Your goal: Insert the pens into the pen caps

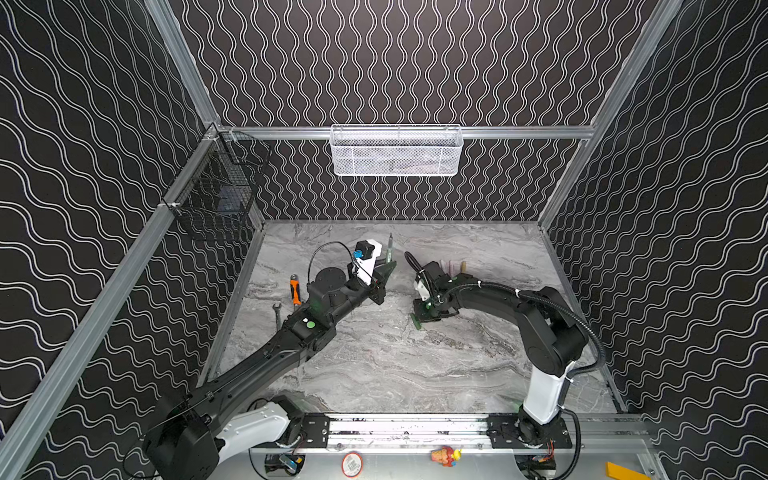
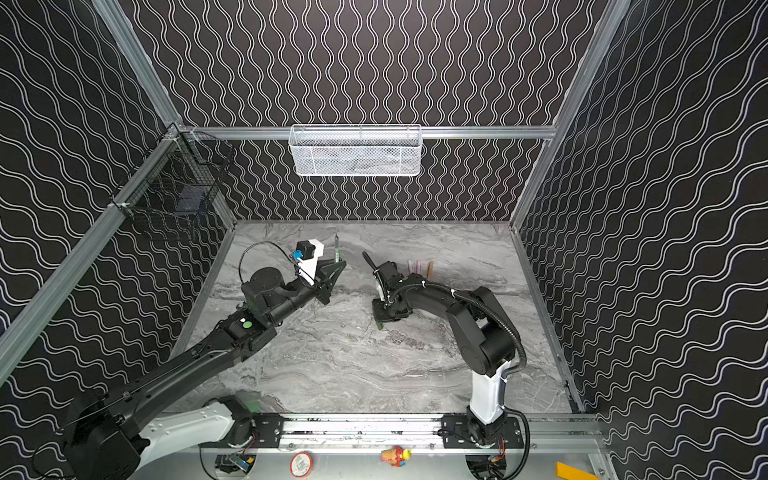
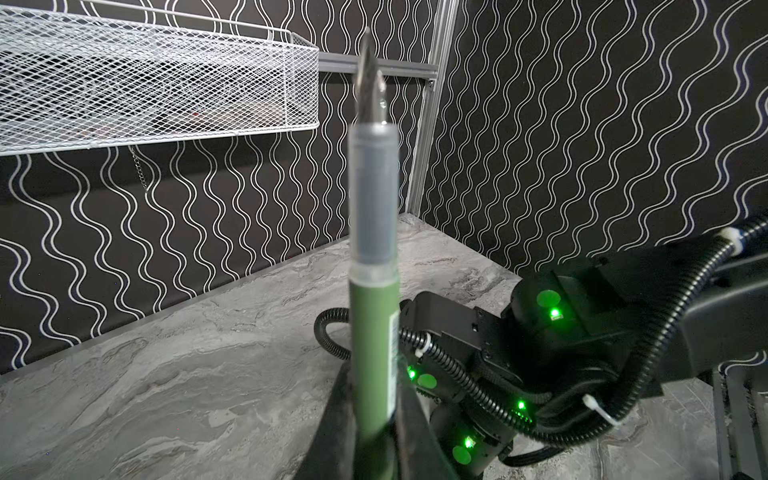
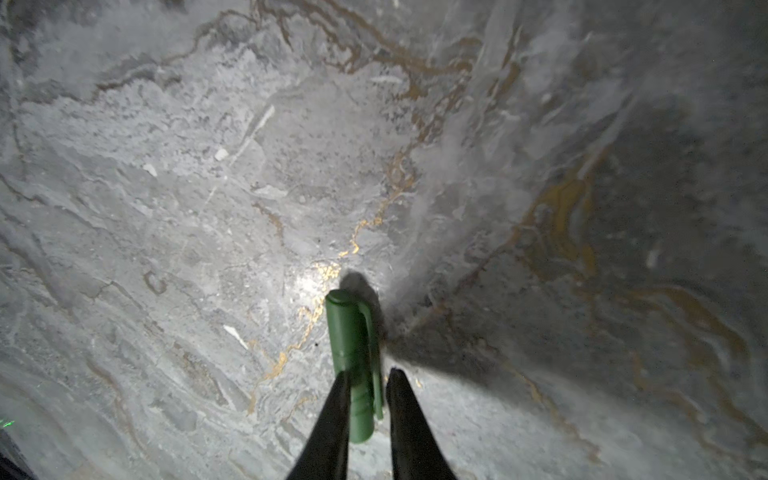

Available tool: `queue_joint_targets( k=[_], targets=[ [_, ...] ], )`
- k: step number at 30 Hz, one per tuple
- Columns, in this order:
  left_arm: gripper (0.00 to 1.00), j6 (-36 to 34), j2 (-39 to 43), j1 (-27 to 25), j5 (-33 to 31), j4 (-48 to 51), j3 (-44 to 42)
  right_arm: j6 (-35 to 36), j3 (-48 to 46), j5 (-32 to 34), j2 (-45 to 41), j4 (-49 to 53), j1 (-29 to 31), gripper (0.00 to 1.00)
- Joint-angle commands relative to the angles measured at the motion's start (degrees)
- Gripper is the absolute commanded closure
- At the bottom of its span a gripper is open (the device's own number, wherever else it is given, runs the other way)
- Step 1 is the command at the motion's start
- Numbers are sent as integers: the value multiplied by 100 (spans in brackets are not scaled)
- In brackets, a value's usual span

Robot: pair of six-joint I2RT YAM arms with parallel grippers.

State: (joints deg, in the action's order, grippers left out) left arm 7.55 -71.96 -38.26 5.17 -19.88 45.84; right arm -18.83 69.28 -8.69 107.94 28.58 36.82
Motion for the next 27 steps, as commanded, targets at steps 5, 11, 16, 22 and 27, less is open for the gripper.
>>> queue_joint_targets(
  k=[5, 11, 16, 22, 27],
  targets=[
    [99, 70, -41, -5, 44, -147, 60, -35, -36, -20, 43, -115, 48, 80],
    [100, 62, -40, -4, 20, -139, 67, -59, 49, 93, 236, -85, 86, 81],
    [100, 56, -37, -8, 2, -139, 65, -101, 119, 213, 322, -64, 152, 82],
    [100, 53, -19, -6, 0, -132, 56, -148, 124, 476, 316, -2, 185, 84],
    [100, 61, -19, -8, 32, -159, 51, -174, 129, 625, 205, 20, 204, 84]
  ],
)
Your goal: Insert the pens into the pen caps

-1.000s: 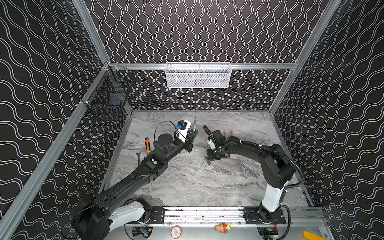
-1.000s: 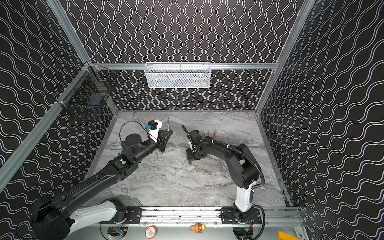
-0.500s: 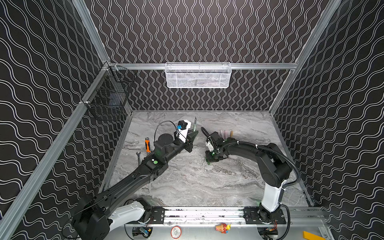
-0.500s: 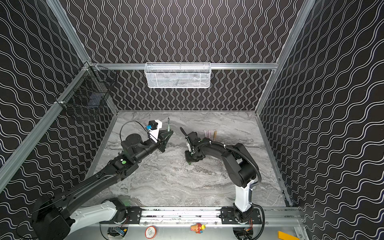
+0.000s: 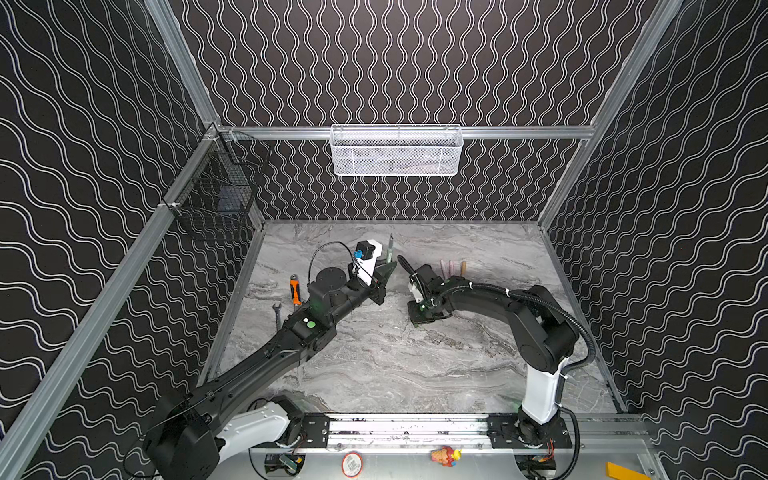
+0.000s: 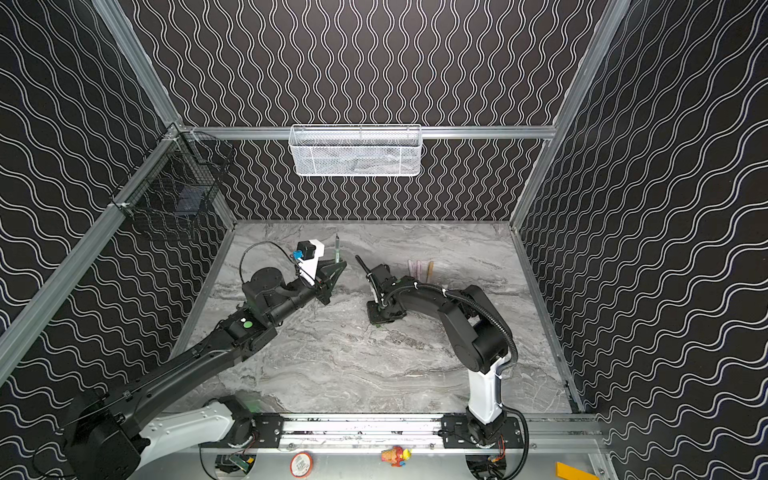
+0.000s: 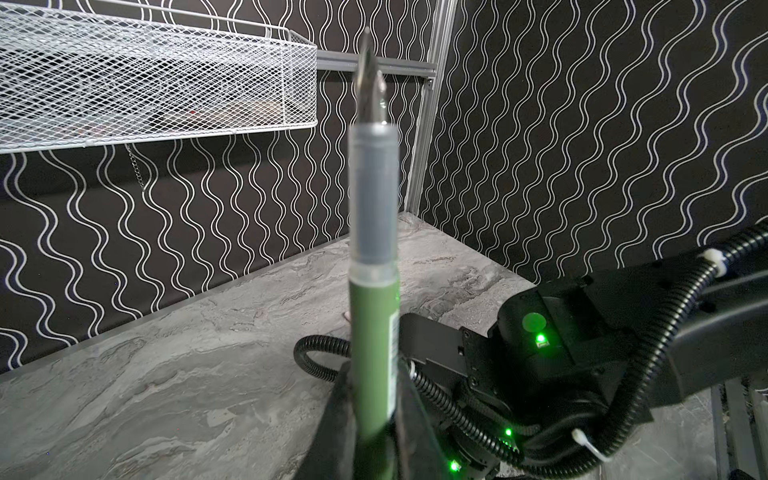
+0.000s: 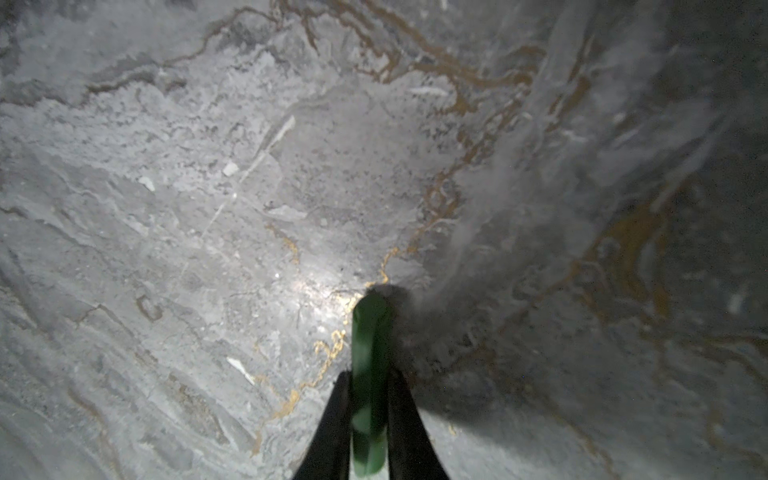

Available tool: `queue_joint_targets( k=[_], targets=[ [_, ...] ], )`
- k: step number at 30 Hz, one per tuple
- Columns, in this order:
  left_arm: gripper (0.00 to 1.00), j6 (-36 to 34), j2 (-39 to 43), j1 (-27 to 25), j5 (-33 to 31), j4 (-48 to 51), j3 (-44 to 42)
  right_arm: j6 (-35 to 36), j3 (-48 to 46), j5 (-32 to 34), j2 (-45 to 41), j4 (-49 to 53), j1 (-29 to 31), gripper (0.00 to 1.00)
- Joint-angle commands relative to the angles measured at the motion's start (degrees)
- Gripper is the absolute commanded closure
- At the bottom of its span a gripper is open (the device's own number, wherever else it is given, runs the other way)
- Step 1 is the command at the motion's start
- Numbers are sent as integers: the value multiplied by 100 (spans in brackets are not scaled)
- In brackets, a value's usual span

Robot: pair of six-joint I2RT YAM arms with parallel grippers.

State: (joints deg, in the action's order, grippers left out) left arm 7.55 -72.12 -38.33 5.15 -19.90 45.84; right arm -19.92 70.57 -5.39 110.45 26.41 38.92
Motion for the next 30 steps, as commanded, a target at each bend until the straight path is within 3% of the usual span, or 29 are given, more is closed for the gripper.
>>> queue_joint_targets(
  k=[1, 13, 22, 30],
  targets=[
    [100, 62, 1, -1, 30, -162, 50, -67, 25, 309, -67, 250, -5, 82],
    [100, 54, 5, -10, 41, -156, 42, -49, 124, 421, 174, 291, 2, 79],
    [100, 50, -5, -22, 20, -151, 50, -83, 203, 734, 227, 391, 140, 85],
    [100, 5, 49, -19, -74, -150, 16, -135, -446, 639, -868, -486, 132, 88]
  ],
)
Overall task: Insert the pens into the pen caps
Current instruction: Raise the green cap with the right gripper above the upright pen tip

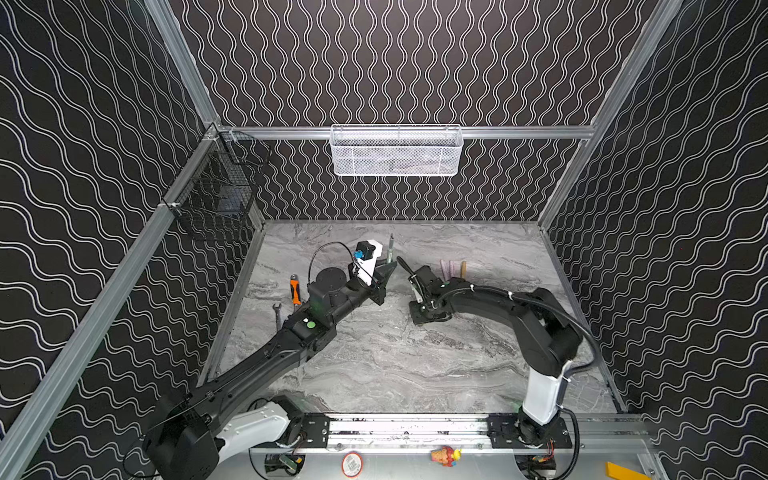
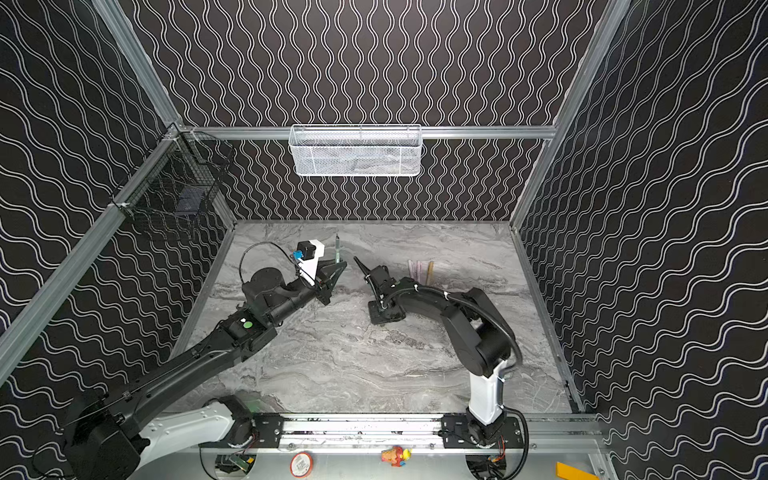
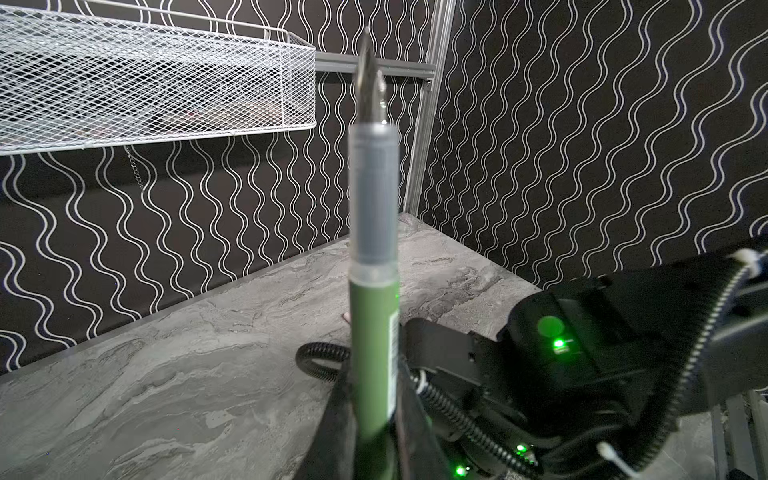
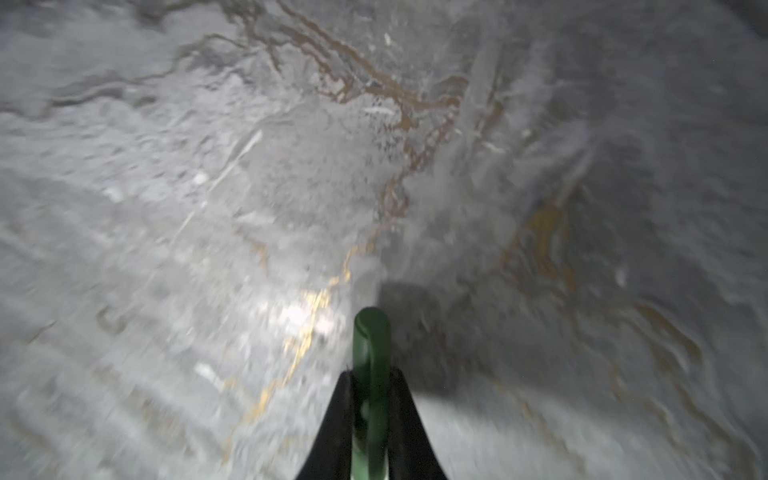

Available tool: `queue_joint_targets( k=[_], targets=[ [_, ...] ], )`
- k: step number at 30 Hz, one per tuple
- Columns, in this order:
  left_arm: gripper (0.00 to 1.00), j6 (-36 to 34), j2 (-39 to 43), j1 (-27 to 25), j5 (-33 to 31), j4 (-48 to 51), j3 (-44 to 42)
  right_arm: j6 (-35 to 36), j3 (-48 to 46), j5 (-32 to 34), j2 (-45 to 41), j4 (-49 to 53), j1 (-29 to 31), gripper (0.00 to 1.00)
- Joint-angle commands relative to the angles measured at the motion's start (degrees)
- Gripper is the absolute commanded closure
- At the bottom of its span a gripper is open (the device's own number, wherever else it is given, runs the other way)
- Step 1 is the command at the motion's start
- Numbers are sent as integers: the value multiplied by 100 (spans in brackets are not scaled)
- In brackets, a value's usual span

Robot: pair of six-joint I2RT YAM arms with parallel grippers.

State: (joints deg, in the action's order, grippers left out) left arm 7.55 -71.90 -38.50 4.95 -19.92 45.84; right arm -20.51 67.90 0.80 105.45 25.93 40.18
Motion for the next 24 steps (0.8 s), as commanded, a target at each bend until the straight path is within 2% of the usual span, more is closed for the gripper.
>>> queue_joint_targets(
  k=[1, 6, 15, 18, 24],
  targets=[
    [100, -6, 28, -3, -67, -149, 12, -102, -323, 6, -576, -619, -10, 89],
    [100, 8, 32, -5, -46, -147, 21, -93, -1168, -42, -1828, -1830, -41, 89],
    [100, 86, 33, -22, 178, -157, 72, 153, -2321, 305, -4144, -4207, -54, 89],
    [100, 98, -35, -99, 259, -131, 100, 301, -2297, 356, -4519, -4661, -44, 89],
    [100, 36, -114, -322, 365, -29, 166, 690, -1816, 364, -4689, -4963, -37, 89]
  ],
)
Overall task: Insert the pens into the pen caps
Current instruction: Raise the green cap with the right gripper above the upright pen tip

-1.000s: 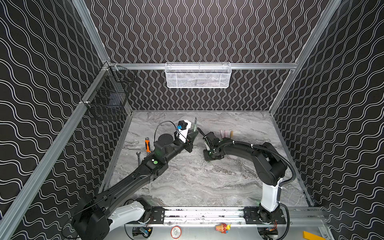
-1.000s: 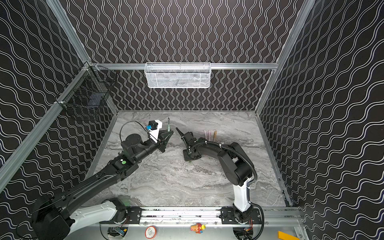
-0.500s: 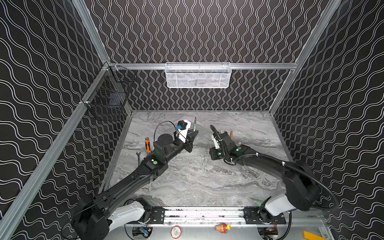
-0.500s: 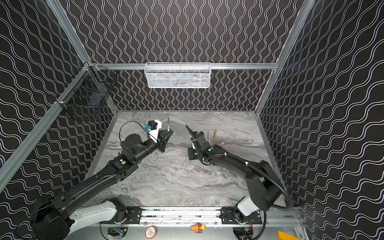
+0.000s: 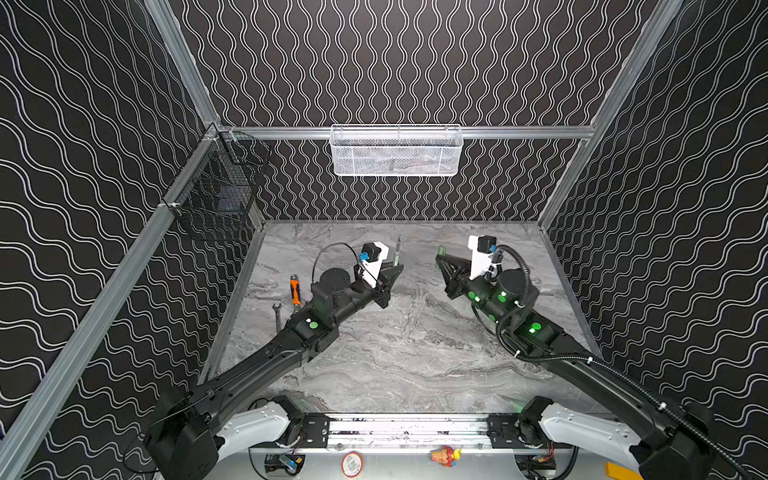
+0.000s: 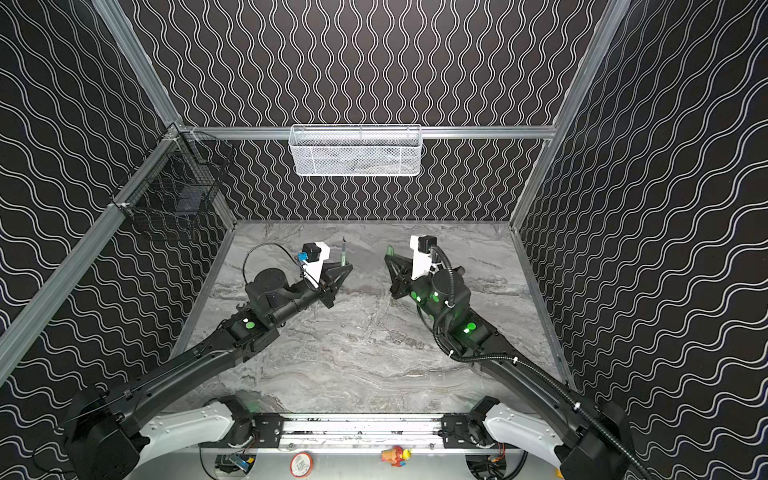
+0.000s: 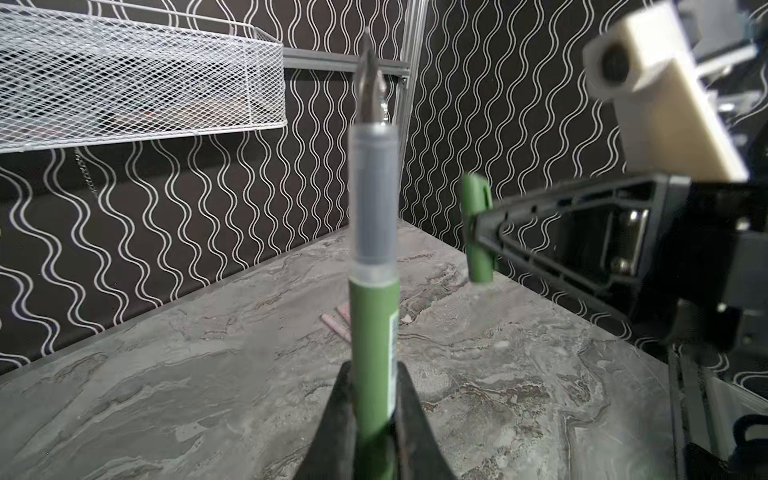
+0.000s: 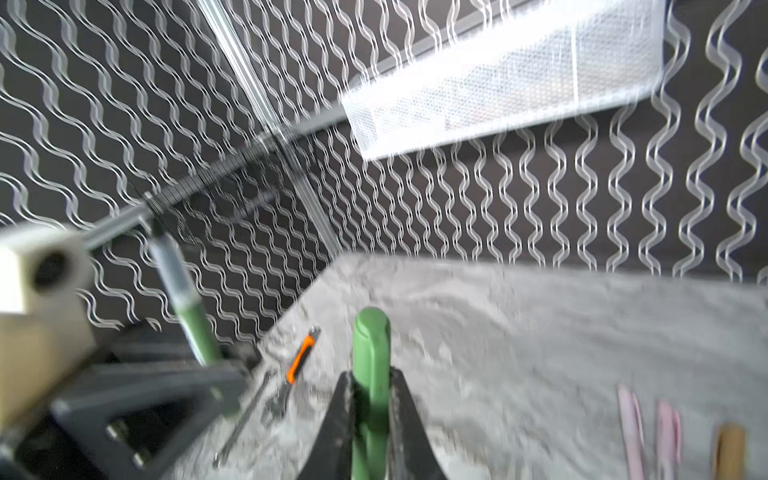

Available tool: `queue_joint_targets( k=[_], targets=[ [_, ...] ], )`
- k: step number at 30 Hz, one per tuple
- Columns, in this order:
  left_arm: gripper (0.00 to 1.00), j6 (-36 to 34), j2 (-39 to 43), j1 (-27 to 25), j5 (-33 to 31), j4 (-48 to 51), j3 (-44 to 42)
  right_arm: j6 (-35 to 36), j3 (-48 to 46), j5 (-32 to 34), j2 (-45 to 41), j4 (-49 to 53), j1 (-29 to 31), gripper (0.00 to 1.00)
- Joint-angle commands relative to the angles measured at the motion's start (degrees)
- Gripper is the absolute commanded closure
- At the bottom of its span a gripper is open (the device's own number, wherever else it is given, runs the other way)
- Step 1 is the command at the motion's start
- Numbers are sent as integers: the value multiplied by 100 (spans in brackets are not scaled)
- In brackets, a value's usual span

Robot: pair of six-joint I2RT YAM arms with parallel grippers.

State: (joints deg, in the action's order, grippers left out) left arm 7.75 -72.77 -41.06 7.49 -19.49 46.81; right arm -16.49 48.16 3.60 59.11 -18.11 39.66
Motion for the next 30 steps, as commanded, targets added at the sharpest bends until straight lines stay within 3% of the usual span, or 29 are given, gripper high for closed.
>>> queue_joint_targets(
  k=[1, 16, 30],
  targets=[
    [100, 8, -38, -113, 129, -79, 74, 352, 227, 129, -68, -601, 15, 89],
    [100, -72, -367, -553, 437, 71, 224, 232, 278, 246, -396, -899, 12, 89],
    [100, -133, -368, -553, 482, 128, 259, -64, 843, -676, 263, -1104, 23, 89]
  ],
)
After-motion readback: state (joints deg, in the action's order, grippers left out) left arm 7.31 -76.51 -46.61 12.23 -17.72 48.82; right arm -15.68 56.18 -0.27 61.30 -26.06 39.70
